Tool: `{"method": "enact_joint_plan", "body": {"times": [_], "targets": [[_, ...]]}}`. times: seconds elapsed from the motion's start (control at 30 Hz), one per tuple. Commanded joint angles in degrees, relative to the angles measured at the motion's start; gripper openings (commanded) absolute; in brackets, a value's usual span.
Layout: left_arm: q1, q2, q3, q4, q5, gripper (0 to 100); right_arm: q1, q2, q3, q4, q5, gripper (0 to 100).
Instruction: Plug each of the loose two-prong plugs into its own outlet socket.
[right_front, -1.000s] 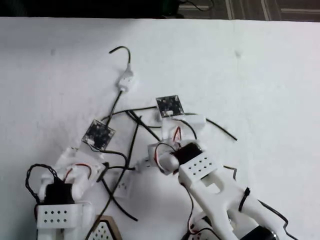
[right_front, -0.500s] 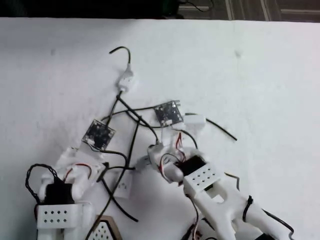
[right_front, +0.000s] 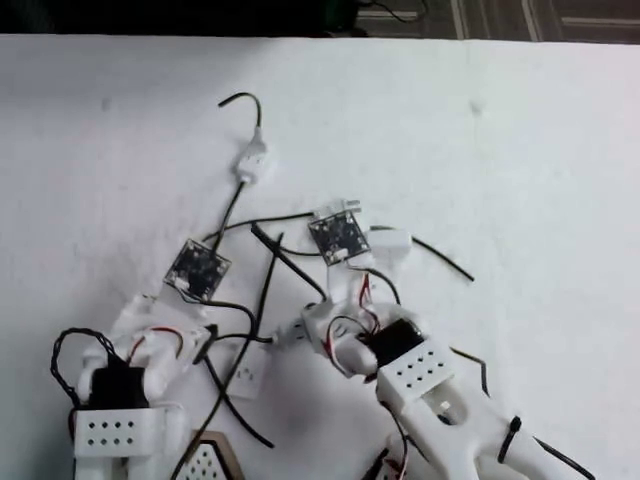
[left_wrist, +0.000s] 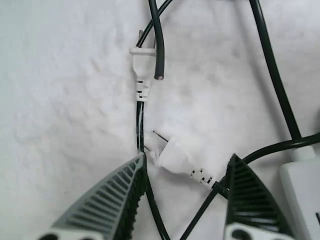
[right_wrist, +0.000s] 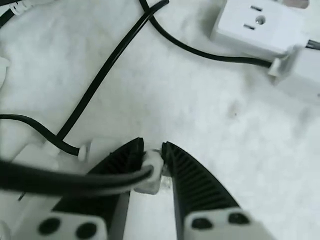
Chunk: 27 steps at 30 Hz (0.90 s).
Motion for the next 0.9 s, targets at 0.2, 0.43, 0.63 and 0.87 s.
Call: {"method": "enact_joint_plan", "body": {"times": [0.2, 0.43, 0.63, 0.87], "targets": [[-0.6, -0.6, -0.3, 0.2, 0.1, 26, -5.9, 2.0, 3.4, -1.0, 0.4, 1.6], [-0.7, -0.6, -0.3, 0.3, 0.1, 26, -6.1, 0.7, 6.8, -10.5, 9.4, 1.6], [-0.7, -0.6, -0.3, 0.3, 0.1, 26, -6.4, -1.5, 8.0, -9.4, 12.0, 1.6], [-0.7, -0.6, -0.3, 0.3, 0.1, 26, -3.8, -4.2, 8.0, -7.7, 23.7, 1.6]]}}
